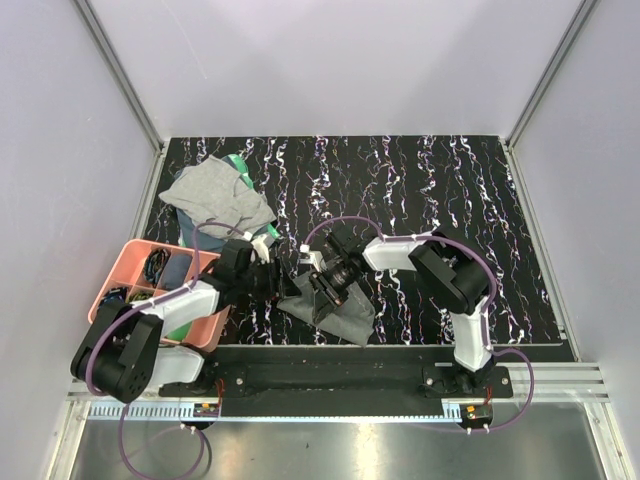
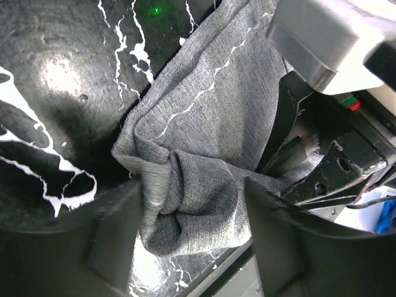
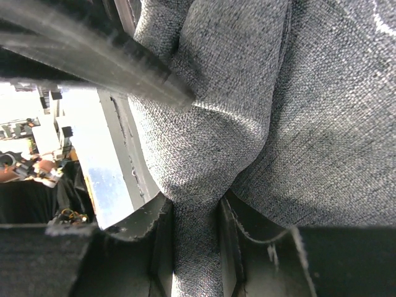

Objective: Fold the napkin, place the utensils inside, and roll it up
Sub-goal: Roll the napkin with the utensil

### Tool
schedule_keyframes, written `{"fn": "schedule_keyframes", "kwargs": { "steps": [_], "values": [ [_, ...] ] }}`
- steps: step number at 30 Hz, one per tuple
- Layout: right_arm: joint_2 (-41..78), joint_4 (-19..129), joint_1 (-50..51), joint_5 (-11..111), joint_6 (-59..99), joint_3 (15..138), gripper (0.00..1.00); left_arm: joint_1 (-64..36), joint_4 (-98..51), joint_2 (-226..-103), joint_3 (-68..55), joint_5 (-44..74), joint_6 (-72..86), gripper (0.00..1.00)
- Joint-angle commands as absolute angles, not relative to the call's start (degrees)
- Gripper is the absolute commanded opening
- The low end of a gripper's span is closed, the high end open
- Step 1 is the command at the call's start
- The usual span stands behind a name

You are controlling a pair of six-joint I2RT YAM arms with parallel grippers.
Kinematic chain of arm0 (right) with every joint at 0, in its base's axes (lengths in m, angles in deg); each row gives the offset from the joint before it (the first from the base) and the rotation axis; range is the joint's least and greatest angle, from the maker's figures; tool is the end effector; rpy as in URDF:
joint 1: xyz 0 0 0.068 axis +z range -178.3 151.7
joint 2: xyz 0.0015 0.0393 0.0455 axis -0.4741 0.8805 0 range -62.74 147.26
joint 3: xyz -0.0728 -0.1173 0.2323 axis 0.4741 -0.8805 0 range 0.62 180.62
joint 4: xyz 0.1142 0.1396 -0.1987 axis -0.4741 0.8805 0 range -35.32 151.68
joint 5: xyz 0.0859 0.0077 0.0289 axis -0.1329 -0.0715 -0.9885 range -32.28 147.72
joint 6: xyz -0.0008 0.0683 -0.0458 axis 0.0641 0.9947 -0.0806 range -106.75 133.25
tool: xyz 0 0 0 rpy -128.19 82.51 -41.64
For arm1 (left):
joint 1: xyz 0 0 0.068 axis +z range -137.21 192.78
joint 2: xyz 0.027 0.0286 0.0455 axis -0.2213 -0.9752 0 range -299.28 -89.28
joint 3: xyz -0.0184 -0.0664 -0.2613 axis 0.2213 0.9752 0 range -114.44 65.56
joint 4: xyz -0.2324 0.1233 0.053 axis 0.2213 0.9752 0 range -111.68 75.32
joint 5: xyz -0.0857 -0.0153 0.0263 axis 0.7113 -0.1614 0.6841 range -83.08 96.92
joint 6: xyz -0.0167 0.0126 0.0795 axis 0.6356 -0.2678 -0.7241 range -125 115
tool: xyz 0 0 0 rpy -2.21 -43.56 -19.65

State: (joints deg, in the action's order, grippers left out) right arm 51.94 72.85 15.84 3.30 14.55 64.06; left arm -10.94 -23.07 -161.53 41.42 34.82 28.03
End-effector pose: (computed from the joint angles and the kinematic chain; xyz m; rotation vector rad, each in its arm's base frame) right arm 0.2282 0.3026 0.0834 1.2220 -2.4237 -1.4712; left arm 0.2132 -0.1303 0.1146 0.0429 2.5223 -1.0219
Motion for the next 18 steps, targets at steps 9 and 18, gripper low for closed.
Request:
{"fn": "schedule_keyframes", "kwargs": {
  "steps": [9,18],
  "values": [
    [53.72,79.98,13.71,10.16,10.35,68.73,0.48,-12.00,-26.34,-165.57,41.13,39.45,28.39,0.21],
    [42.31,83.95,13.18,22.35,11.49,71.73,0.67,-12.00,-18.97,-167.68,38.94,36.98,27.87,0.00]
  ]
}}
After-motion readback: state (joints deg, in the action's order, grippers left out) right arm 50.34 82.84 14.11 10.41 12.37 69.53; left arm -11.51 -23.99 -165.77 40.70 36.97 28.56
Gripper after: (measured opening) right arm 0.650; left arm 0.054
